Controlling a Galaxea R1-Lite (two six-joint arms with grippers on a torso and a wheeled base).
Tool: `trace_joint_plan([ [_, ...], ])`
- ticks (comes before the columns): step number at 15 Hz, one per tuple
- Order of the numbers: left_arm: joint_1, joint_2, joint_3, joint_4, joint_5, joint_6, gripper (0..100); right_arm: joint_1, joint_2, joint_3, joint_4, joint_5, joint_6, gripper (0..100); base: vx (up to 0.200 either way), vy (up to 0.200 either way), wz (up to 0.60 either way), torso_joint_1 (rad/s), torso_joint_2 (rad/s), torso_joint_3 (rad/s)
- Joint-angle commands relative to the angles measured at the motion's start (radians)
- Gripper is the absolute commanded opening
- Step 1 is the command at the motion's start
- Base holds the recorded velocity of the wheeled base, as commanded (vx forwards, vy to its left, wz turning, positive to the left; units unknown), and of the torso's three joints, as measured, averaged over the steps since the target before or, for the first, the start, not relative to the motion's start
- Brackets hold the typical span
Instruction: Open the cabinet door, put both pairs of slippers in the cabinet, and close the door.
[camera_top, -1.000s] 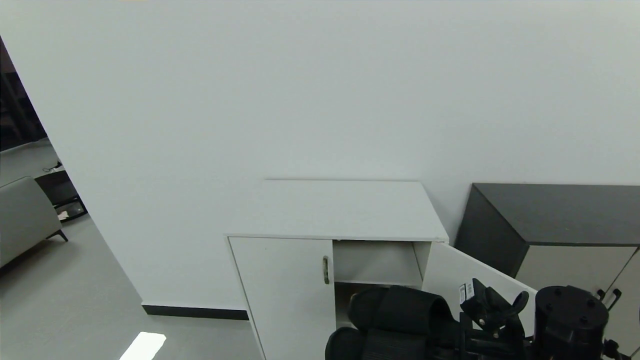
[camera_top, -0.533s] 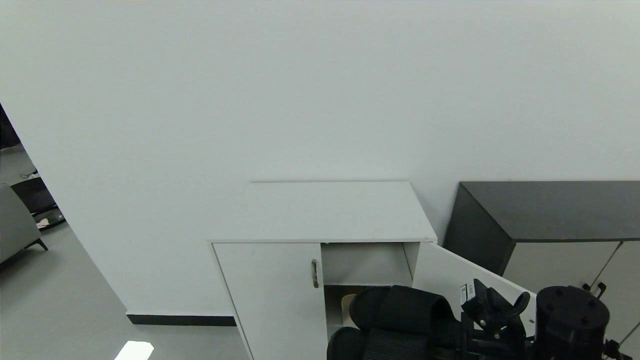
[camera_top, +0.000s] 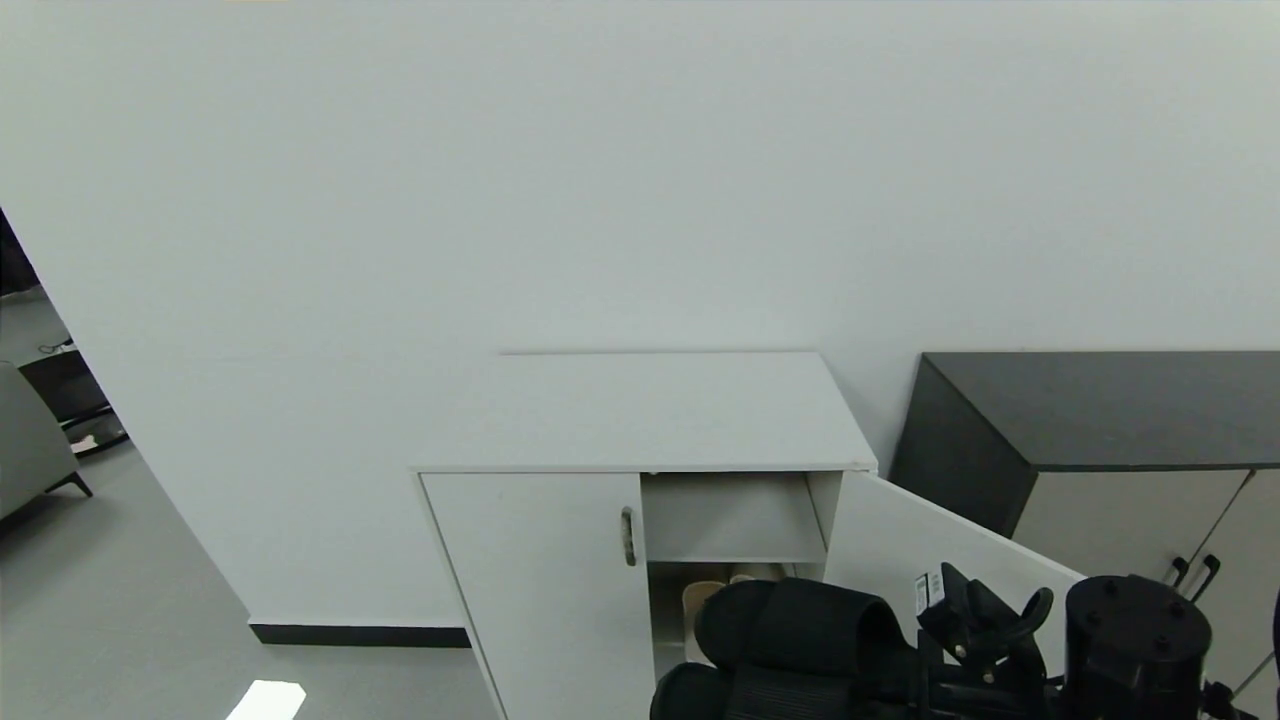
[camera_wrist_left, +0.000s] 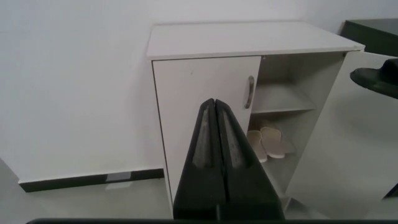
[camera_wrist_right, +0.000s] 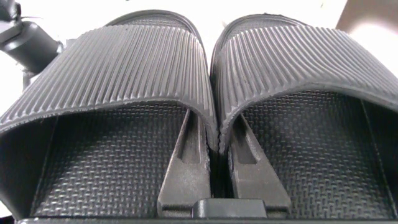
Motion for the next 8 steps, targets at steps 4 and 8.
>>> trace_joint_plan([
  [4,0.000,0.001,0.000,0.000,0.000,0.000,0,0.000,0.009,0.002,-0.001,0.001,0.000,0,0.000,0.000,0.00,-0.184,0.39,0.205],
  [8,0.000,0.001,0.000,0.000,0.000,0.000,0,0.000,0.011,0.002,-0.001,0.001,0.000,0,0.000,0.000,0.00,-0.249,0.55,0.288],
])
